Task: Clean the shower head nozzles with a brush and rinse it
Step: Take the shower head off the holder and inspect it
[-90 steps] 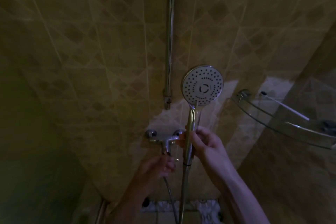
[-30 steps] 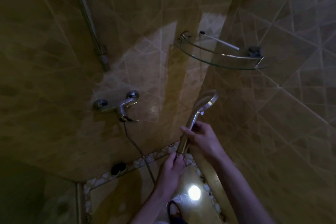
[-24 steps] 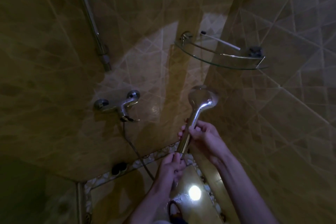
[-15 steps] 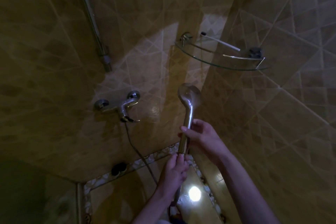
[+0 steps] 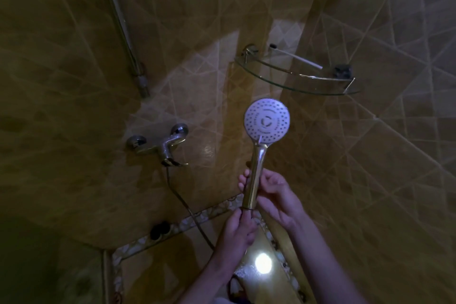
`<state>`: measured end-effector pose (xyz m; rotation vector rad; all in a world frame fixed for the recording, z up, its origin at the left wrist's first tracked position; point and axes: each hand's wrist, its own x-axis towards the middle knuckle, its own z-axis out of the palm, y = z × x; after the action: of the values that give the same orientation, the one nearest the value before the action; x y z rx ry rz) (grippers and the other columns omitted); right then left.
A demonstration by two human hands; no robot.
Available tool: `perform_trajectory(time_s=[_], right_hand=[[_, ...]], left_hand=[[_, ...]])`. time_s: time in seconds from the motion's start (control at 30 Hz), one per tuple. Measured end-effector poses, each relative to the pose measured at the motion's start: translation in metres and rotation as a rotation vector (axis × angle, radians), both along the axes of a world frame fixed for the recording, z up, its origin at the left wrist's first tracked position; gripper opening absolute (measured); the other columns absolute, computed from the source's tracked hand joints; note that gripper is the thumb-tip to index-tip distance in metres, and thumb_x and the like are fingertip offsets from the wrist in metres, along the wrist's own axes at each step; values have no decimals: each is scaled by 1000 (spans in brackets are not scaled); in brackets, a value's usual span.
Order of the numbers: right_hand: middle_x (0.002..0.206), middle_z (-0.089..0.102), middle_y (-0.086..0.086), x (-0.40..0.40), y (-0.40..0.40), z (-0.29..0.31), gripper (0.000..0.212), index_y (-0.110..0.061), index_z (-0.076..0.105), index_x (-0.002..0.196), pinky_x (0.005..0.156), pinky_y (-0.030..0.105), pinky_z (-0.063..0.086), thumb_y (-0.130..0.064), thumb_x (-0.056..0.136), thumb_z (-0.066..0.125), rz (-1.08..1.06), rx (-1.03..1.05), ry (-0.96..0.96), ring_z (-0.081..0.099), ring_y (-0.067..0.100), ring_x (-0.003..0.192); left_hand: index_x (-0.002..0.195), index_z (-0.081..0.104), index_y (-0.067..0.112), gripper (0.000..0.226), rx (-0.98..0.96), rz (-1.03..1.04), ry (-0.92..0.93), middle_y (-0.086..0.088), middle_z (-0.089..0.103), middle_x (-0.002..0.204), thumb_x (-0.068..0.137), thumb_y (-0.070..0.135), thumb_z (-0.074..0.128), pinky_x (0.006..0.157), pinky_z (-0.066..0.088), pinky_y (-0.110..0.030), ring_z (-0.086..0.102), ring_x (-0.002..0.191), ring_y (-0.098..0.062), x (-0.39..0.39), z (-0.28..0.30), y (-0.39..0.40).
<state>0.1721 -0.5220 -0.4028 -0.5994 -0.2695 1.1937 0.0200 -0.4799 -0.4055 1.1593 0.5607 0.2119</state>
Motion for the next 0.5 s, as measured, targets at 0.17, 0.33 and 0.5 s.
perform_trajectory(time_s=[0.17, 0.33, 0.5], right_hand=[[121, 61, 27, -3, 5, 10, 41, 6, 51, 125, 93, 56, 47, -10, 88, 61, -26, -104, -148, 58, 42, 116], [67, 64, 8, -12, 23, 30, 21, -2, 65, 83, 59, 34, 53, -18, 78, 78, -302, -627, -730, 64, 24, 64], [83, 66, 18, -8, 23, 22, 34, 3, 60, 104, 76, 43, 58, -4, 75, 77, -200, -421, -365, 69, 36, 81]], left_hand=[[93, 54, 20, 21, 158, 48, 43, 18, 49, 56, 97, 34, 38, 48, 32, -12, 38, 50, 2, 3, -8, 7], [85, 52, 30, 21, 272, 41, 129, 21, 53, 57, 99, 31, 36, 55, 39, -16, 45, 54, 3, 5, -14, 5], [92, 53, 17, 17, 75, 58, 27, 11, 43, 61, 99, 24, 40, 43, 29, -11, 35, 49, 1, 1, -4, 7]])
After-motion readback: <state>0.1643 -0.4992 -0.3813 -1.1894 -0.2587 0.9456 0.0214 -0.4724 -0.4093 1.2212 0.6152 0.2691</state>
